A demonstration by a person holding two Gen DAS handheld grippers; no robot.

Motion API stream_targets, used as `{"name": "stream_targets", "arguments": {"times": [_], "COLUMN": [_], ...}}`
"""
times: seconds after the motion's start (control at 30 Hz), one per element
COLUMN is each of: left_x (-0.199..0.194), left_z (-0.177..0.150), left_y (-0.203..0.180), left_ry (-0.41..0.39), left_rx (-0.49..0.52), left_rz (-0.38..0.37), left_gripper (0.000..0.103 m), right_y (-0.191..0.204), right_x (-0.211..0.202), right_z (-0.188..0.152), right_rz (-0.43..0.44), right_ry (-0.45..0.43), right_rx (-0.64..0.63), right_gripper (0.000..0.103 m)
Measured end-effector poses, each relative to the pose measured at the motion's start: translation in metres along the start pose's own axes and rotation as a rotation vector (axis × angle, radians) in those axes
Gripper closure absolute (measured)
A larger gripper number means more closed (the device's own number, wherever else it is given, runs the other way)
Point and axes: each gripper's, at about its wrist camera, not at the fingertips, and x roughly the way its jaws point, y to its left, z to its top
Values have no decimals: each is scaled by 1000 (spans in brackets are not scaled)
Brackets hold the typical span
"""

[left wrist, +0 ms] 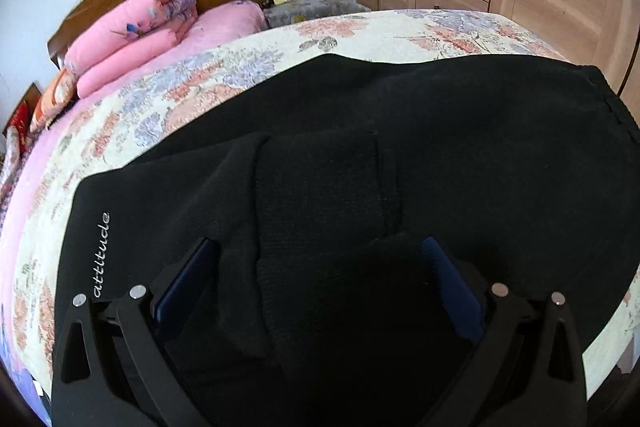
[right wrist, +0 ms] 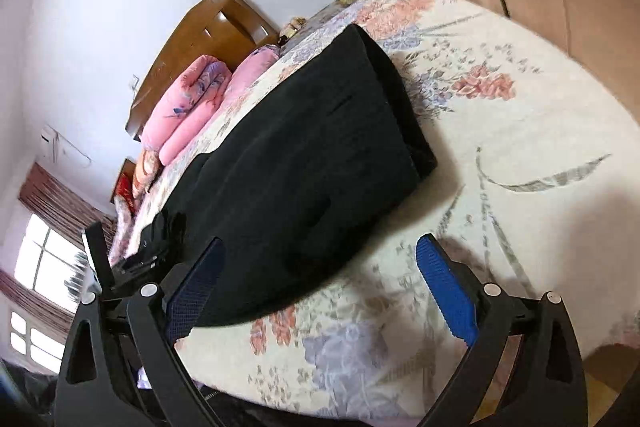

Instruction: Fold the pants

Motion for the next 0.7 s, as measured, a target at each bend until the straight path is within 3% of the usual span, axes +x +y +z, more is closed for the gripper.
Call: {"name": "stream_targets", "arguments": {"times": [0.2,0.27,0.37,0.43,0.6,0.7], "left_x": [0,-2,-2,-2,-1,-1], "left_z": [-4,-4,-5,-4,-2,-2], "left_y": [-1,-3,-2,-1,-1,-1], "left_ry": [-4,-4,-7,-6,-4,-2], "left_rx": [-9,-10,-7,-2,5,6], "left_rz": [0,0,-1,-1,-6,-10], "left_gripper": [1,1,1,1,1,1], "right_y": [8,12,22,25,14,32], "right_x": [24,27,31,32,40,51], "right_z": [24,24,16,15,27,24], "right_rz": [11,0,55,35,43,46], "right_ry": [26,81,189,180,13,136], "right_rx": [38,17,-45,-52,105,-25], "right_gripper": [4,4,4,4,4,4]}}
